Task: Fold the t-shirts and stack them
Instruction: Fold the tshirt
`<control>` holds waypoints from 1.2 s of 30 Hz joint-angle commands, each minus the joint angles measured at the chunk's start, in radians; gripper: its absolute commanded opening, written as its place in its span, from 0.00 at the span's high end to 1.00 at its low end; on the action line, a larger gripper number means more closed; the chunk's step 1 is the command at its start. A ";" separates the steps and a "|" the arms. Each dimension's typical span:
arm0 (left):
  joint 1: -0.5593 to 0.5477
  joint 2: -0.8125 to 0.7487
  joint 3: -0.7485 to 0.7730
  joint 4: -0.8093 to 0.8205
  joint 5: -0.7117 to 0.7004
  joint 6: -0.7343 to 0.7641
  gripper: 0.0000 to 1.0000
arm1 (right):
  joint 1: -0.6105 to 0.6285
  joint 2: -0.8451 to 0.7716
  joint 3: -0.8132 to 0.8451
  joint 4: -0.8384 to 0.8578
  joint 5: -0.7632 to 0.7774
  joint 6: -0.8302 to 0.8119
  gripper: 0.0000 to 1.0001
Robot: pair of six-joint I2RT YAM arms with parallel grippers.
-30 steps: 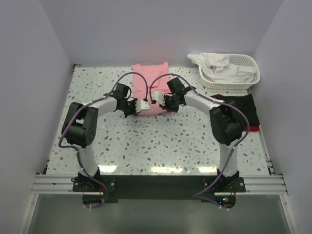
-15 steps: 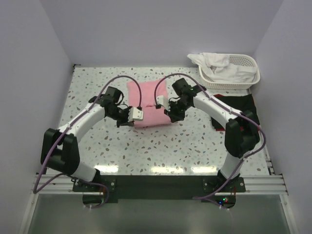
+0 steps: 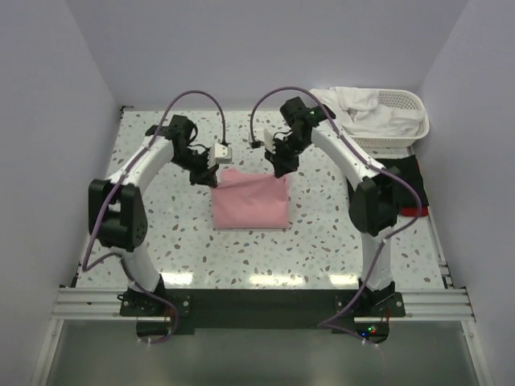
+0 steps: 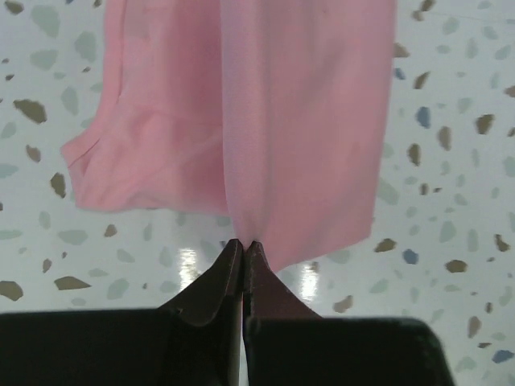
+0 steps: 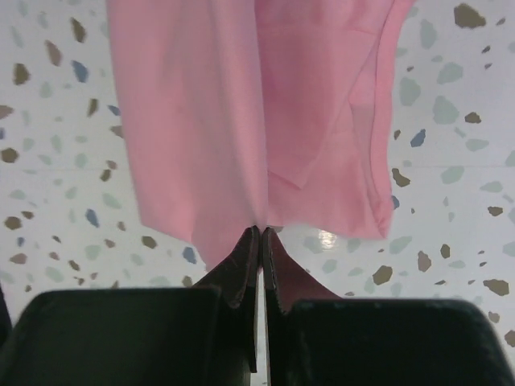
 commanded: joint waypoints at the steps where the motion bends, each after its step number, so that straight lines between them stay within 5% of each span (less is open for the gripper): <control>1: 0.030 0.163 0.131 0.066 -0.033 -0.078 1.00 | -0.048 0.163 0.132 -0.078 0.037 -0.084 1.00; 5: 0.016 0.372 0.324 0.059 -0.036 -0.196 1.00 | -0.067 0.251 0.119 -0.009 0.089 -0.117 1.00; 10: 0.006 0.433 0.298 0.128 -0.076 -0.265 1.00 | -0.065 0.265 0.002 0.108 0.132 -0.089 1.00; 23: -0.008 0.144 -0.100 0.103 -0.011 -0.147 1.00 | -0.010 0.135 -0.227 0.154 0.125 -0.103 1.00; 24: -0.008 0.117 -0.127 0.122 -0.007 -0.147 0.96 | -0.005 0.106 -0.245 0.134 0.094 -0.103 1.00; 26: -0.008 0.045 -0.174 0.145 -0.015 -0.159 0.83 | -0.005 0.069 -0.265 0.075 0.051 -0.063 0.80; 27: -0.007 0.027 -0.179 0.168 -0.023 -0.169 0.76 | -0.008 0.040 -0.291 0.058 0.033 -0.046 0.68; 28: -0.007 -0.001 -0.174 0.179 -0.026 -0.198 0.57 | -0.008 -0.007 -0.309 0.050 0.004 -0.031 0.48; 30: -0.008 -0.022 -0.164 0.192 -0.008 -0.207 0.53 | -0.022 -0.055 -0.354 0.079 -0.010 0.044 0.35; 32: -0.017 -0.047 -0.150 0.214 0.009 -0.222 0.47 | -0.040 -0.060 -0.330 0.103 -0.012 0.121 0.35; 36: -0.074 -0.032 -0.145 0.278 0.011 -0.210 0.48 | -0.073 0.120 -0.007 0.010 -0.088 0.265 0.56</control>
